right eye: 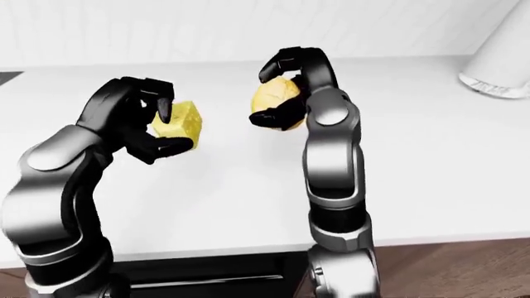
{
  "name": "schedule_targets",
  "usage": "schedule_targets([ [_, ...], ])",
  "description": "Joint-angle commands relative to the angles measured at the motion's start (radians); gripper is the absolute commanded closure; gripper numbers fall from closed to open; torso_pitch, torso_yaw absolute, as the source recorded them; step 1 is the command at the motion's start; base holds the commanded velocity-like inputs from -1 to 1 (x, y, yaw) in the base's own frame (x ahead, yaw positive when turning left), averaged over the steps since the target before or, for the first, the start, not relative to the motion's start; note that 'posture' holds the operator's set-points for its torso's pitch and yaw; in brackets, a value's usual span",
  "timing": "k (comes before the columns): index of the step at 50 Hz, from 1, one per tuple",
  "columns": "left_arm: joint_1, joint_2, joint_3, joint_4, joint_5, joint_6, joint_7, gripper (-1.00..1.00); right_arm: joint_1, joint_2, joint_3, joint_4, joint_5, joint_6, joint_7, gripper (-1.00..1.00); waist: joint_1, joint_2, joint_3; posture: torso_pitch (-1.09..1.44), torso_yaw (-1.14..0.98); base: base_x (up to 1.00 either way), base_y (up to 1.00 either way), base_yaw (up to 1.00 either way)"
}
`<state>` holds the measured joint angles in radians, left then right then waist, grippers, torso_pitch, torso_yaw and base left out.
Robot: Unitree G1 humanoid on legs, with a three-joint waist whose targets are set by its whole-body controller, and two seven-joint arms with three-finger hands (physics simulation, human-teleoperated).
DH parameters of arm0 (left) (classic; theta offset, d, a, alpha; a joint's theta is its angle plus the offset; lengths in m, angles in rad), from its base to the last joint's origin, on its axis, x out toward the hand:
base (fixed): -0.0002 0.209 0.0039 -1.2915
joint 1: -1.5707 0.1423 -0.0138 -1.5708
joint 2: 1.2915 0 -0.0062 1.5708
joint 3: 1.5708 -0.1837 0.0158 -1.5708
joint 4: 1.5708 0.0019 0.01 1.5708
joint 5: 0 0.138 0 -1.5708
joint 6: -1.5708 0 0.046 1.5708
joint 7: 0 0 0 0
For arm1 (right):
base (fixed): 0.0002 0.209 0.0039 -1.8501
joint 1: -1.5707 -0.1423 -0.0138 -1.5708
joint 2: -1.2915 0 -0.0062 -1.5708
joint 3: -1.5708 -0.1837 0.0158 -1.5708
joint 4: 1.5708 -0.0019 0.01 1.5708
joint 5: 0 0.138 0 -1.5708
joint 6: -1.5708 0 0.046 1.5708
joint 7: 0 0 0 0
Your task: Place the bread and cheese on the cutting board.
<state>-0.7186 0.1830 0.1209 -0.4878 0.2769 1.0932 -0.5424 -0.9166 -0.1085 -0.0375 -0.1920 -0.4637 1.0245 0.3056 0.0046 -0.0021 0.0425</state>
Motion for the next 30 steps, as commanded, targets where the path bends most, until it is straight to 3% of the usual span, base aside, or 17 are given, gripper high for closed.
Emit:
schedule_targets([
  [1,-0.063,0.015,0.028,-0.034,-0.046,0.016,0.082,0.96,-0.049,-0.004,-0.014,-0.054,0.033,0.031,-0.034,1.0,0.001,0.001,-0.029,0.0,0.0,0.0,0.0,0.0],
  [11,-0.186,0.082,0.12,-0.005,-0.246,0.086,0.338,0.98,-0.094,-0.057,-0.014,-0.216,0.114,0.263,-0.082,1.0,0.0,0.003,-0.017,0.0,0.0,0.0,0.0,0.0],
  [21,-0.198,0.14,0.143,0.019,-0.429,0.073,0.519,0.98,-0.116,-0.095,-0.007,-0.273,0.137,0.342,-0.101,1.0,-0.002,0.008,-0.012,0.0,0.0,0.0,0.0,0.0],
  [24,-0.187,0.15,0.143,0.014,-0.475,0.069,0.551,0.98,-0.112,-0.096,-0.008,-0.276,0.148,0.337,-0.105,1.0,-0.004,0.018,-0.058,0.0,0.0,-0.35,0.0,0.0],
  [25,-0.184,0.155,0.142,0.017,-0.487,0.065,0.559,0.98,-0.115,-0.097,-0.009,-0.279,0.151,0.339,-0.107,1.0,-0.002,0.012,-0.048,0.0,0.0,0.0,0.0,0.0],
  [26,-0.183,0.16,0.14,0.019,-0.497,0.063,0.566,0.98,-0.114,-0.097,-0.012,-0.278,0.155,0.335,-0.11,1.0,-0.001,0.014,-0.02,0.0,0.0,0.0,0.0,0.0],
  [30,-0.172,0.176,0.13,0.015,-0.529,0.06,0.587,0.98,-0.112,-0.107,-0.01,-0.286,0.161,0.346,-0.115,1.0,-0.004,0.018,-0.016,0.0,0.0,-0.1,0.0,0.0],
])
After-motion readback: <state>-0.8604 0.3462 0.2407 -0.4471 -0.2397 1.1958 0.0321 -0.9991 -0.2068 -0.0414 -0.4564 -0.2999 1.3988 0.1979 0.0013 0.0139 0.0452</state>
